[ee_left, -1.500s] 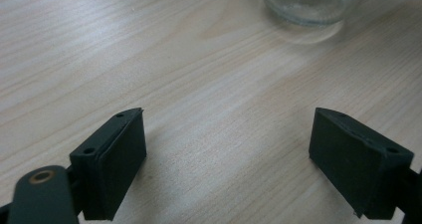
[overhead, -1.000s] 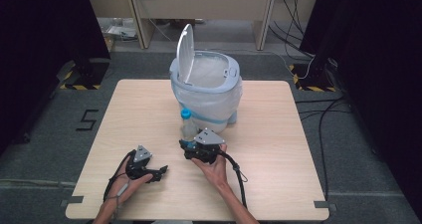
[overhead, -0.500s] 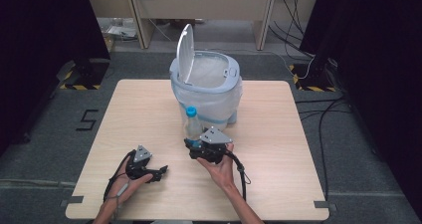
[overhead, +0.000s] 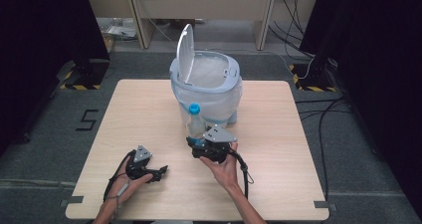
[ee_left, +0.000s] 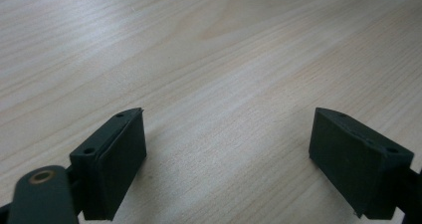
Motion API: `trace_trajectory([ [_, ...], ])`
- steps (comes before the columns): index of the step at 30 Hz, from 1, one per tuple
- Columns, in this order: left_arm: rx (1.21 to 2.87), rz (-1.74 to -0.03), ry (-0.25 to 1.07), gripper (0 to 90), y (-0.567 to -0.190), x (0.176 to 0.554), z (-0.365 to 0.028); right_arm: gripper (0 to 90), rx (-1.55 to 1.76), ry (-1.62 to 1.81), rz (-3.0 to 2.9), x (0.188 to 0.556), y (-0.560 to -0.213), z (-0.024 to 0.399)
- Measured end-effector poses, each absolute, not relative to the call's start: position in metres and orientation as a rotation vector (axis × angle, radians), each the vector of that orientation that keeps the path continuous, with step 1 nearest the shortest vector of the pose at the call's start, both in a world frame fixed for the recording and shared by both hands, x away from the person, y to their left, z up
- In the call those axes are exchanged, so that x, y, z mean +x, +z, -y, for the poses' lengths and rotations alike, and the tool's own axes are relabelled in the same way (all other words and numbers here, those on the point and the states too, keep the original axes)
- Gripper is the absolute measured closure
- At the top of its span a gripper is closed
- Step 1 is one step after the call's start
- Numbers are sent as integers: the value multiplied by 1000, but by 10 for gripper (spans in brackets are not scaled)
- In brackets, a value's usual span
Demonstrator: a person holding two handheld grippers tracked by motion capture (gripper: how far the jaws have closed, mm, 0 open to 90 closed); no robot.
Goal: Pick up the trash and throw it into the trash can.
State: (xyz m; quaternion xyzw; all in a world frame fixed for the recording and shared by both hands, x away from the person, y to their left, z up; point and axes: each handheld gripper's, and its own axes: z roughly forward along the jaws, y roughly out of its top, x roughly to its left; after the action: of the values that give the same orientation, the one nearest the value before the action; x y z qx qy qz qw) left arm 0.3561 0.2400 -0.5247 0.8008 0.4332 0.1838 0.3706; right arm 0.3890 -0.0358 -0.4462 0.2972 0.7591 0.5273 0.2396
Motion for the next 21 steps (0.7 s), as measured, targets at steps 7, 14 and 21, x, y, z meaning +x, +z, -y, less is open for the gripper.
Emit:
trace_trajectory([
  [7,2056,-1112,472,137,-525,356,-240,276,817,1453,-2071,387,-431,42],
  [14,2056,-1112,472,137,-524,356,-240,275,822,1454,-2053,386,-416,50],
  [21,2057,-1112,472,137,-524,356,-240,275,827,1459,-2039,385,-400,59],
])
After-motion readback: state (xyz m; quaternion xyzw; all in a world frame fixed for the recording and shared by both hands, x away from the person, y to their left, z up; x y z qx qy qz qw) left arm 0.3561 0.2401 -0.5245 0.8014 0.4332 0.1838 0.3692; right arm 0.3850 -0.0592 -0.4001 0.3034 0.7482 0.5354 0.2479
